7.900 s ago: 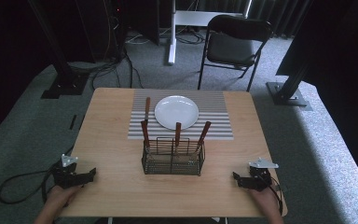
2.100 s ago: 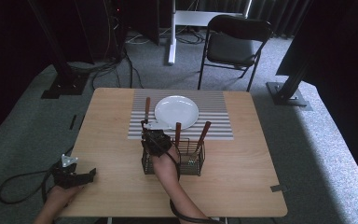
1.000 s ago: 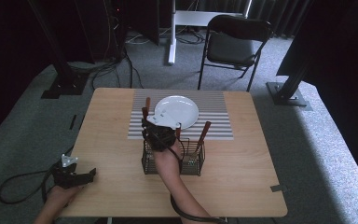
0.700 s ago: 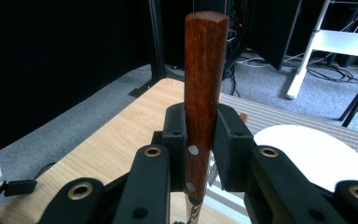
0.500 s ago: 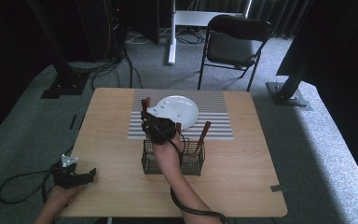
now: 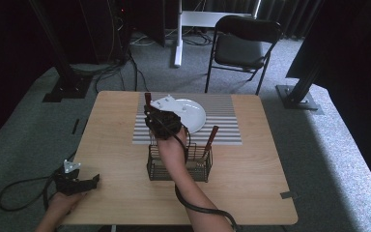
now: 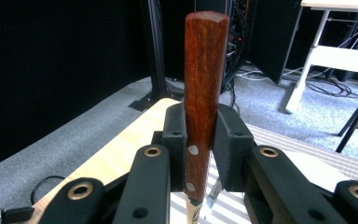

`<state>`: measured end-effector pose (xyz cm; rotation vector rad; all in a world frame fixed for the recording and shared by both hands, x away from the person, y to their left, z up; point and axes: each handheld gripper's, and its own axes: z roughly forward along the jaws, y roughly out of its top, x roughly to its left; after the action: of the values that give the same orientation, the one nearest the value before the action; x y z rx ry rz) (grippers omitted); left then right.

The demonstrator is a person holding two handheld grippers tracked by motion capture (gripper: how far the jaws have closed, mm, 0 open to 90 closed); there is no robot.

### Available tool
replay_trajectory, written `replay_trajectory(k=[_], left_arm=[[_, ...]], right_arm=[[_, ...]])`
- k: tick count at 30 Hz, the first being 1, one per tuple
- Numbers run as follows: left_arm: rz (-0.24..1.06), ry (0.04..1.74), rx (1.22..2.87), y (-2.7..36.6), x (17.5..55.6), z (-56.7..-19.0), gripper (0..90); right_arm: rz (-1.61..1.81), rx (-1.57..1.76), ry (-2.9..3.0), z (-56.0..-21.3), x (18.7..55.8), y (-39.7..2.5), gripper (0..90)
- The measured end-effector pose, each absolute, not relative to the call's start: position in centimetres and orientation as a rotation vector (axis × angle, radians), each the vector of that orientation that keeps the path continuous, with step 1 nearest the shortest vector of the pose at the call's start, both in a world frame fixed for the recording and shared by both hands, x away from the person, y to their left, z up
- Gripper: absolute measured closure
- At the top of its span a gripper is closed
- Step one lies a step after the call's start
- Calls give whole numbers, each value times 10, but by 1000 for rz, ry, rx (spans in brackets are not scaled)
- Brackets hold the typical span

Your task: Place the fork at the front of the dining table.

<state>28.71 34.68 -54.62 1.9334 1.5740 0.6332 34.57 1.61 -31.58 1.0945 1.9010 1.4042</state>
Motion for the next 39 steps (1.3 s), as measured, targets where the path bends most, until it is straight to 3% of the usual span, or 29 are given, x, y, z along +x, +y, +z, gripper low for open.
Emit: replay_trajectory(k=[20, 39], left_arm=[[633, 1573, 1936, 347, 287, -546, 0], [634, 1573, 1934, 347, 287, -546, 0]], right_arm=[[1361, 1159, 1850, -302, 387, 2, 761], [1236, 1233, 1782, -303, 409, -48, 761]])
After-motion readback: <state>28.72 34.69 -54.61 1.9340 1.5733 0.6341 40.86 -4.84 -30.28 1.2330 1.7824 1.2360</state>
